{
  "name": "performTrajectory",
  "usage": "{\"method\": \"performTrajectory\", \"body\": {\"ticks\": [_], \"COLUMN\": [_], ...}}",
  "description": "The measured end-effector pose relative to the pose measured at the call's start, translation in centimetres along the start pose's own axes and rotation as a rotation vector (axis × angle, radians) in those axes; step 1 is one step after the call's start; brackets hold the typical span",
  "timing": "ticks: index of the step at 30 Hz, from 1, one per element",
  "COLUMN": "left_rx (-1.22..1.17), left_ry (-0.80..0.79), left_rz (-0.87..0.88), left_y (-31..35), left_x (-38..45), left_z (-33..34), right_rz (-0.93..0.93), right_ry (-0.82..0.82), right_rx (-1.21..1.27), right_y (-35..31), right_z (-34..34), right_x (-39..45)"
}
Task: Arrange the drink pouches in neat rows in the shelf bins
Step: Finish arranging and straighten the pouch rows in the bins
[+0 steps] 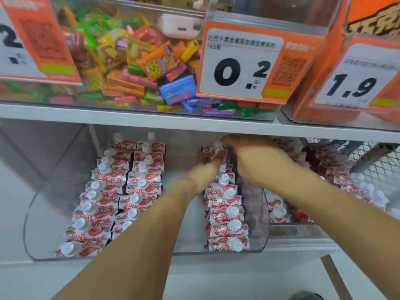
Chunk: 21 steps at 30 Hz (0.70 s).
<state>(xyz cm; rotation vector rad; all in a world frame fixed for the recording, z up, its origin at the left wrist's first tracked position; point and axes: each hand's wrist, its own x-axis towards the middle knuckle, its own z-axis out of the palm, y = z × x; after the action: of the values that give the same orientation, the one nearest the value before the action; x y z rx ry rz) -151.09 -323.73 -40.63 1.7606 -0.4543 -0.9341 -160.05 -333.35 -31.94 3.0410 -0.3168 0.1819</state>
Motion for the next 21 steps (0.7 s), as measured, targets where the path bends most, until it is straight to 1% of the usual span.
{"method": "performTrajectory", "body": {"ticks": [1,3,4,5,7,9,10,12,14,16,18,21], "left_rx": [-0.029,-0.08,-0.093,-0.088,-0.008,0.115,0.161,0.236,0.316,0.299,0.258,0.236], "left_ry": [-0.016,-0.027,-0.014,0.003,0.036,0.074,0.063,-0.01,-0.023,0.03,0.053,0.041], "left_rz": [-0.006,-0.019,-0.021,-0.041,-0.087,-0.136,-0.196,-0.297,-0.283,-0.22,-0.199,-0.256], "left_y": [-0.2,-0.7,-1.0,-0.9,0.6,2.1,2.7,3.3,3.4,3.5,4.0,3.7], "left_x": [0.2,0.5,0.6,0.4,-1.3,-3.7,-5.1,-7.7,-9.2,-9.9,-10.5,-11.4], "left_z": [0.1,0.1,0.0,-0.2,-0.8,-1.0,-0.8,0.3,1.8,2.6,2.8,2.1], "right_rz": [0.059,0.118,0.135,0.144,0.189,0.195,0.198,0.212,0.231,0.217,0.195,0.189], "right_ry": [0.109,0.348,0.425,0.459,0.446,0.379,0.331,0.259,0.231,0.218,0.186,0.138], "right_rx": [0.07,0.247,0.316,0.376,0.484,0.561,0.599,0.668,0.7,0.758,0.783,0.813], "right_y": [0.0,-0.1,-0.3,-0.5,-0.7,-0.6,-0.6,-0.4,-0.1,0.1,0.3,0.5], "right_z": [0.1,0.1,0.3,0.7,1.6,2.6,2.8,3.0,3.1,3.1,3.0,2.5], "right_x": [-2.1,-6.8,-8.9,-10.6,-12.9,-14.0,-14.2,-14.3,-14.1,-14.0,-14.0,-13.8]}}
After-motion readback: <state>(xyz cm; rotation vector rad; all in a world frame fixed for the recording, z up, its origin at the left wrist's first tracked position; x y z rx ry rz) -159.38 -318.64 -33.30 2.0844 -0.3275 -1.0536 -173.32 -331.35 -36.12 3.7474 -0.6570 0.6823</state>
